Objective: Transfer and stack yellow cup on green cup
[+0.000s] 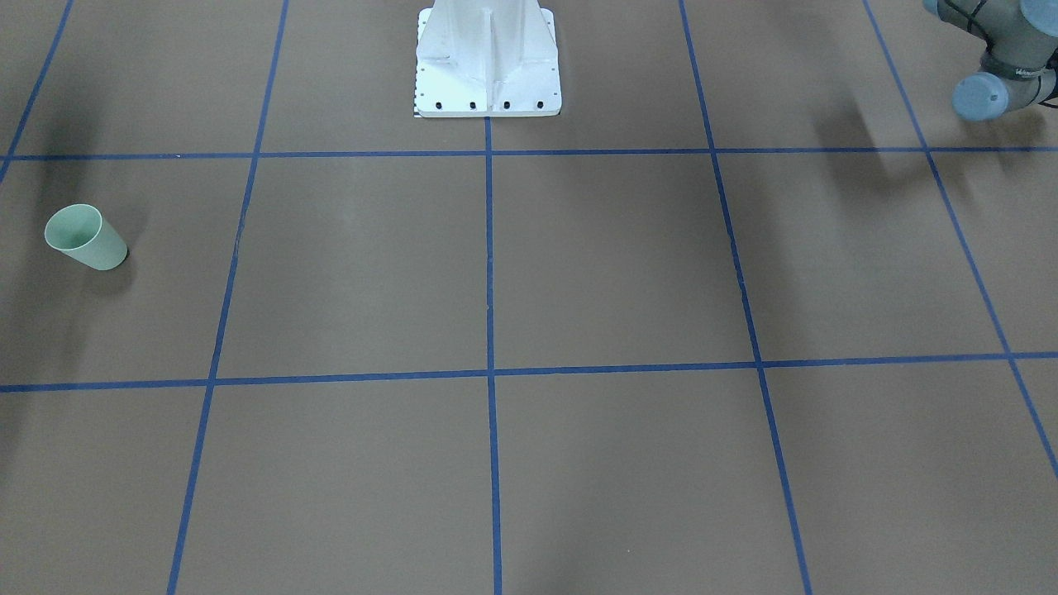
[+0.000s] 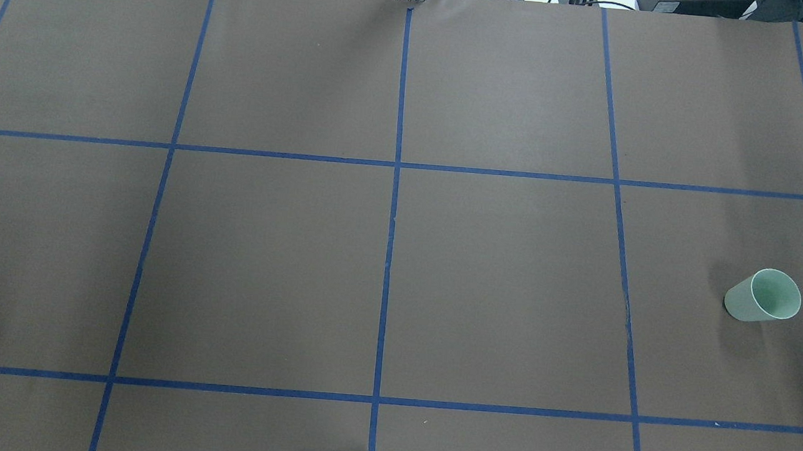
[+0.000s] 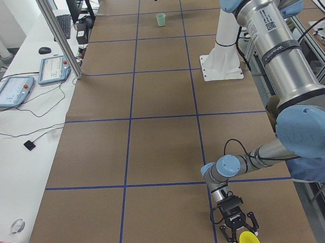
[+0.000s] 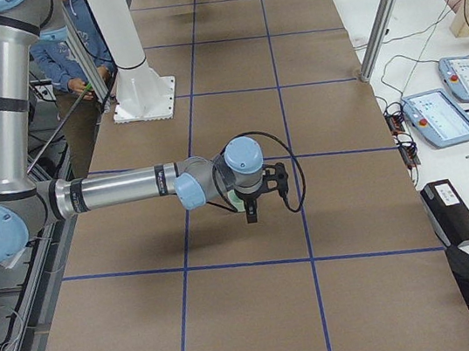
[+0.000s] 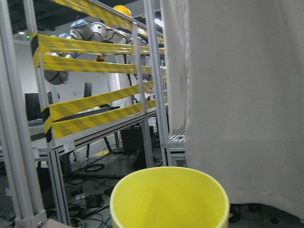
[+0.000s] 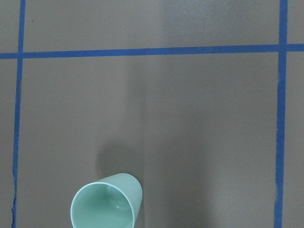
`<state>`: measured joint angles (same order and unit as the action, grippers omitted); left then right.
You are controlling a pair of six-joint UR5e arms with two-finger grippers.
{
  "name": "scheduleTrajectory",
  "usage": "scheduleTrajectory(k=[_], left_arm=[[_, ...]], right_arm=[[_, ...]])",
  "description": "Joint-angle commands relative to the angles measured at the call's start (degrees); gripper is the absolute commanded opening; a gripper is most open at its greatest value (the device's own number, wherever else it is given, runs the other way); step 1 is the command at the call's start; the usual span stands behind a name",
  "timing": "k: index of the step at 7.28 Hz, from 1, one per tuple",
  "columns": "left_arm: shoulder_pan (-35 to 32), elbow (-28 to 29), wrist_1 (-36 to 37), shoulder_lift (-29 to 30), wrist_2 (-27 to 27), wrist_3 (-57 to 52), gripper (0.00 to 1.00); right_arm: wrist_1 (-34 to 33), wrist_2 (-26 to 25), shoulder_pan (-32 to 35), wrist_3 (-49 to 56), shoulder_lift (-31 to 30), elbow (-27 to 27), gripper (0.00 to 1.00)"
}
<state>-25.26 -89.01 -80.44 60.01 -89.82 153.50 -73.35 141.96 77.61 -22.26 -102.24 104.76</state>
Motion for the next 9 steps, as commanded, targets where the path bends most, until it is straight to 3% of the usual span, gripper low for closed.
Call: scheduleTrajectory(k=[1, 3, 5, 7, 9], left_arm=[[-0.6, -3.0, -0.4, -1.0, 13.3, -2.1, 0.59], [-0.6, -3.3, -1.1, 0.4, 22.4, -2.2, 0.59], [-2.6, -5.5, -0.9, 6.3, 26.3, -7.6, 0.59], [-14.6, -6.5, -0.9, 17.0, 38.6, -21.3, 0.59], [-17.0, -6.5, 0.4, 27.2, 45.5, -27.9, 0.59]], right_arm=[[-0.1, 0.1, 0.0, -0.1, -0.1, -0.6, 1.00], [-0.2, -0.1, -0.1, -0.2, 0.1, -0.7, 1.00], [-0.3, 0.0, -0.4, -0.9, 1.5, -2.2, 1.00], [-0.5, 0.0, -0.4, -1.4, 2.7, -2.9, 1.00], [-0.2, 0.0, -0.4, -1.4, 4.1, -4.6, 1.00]])
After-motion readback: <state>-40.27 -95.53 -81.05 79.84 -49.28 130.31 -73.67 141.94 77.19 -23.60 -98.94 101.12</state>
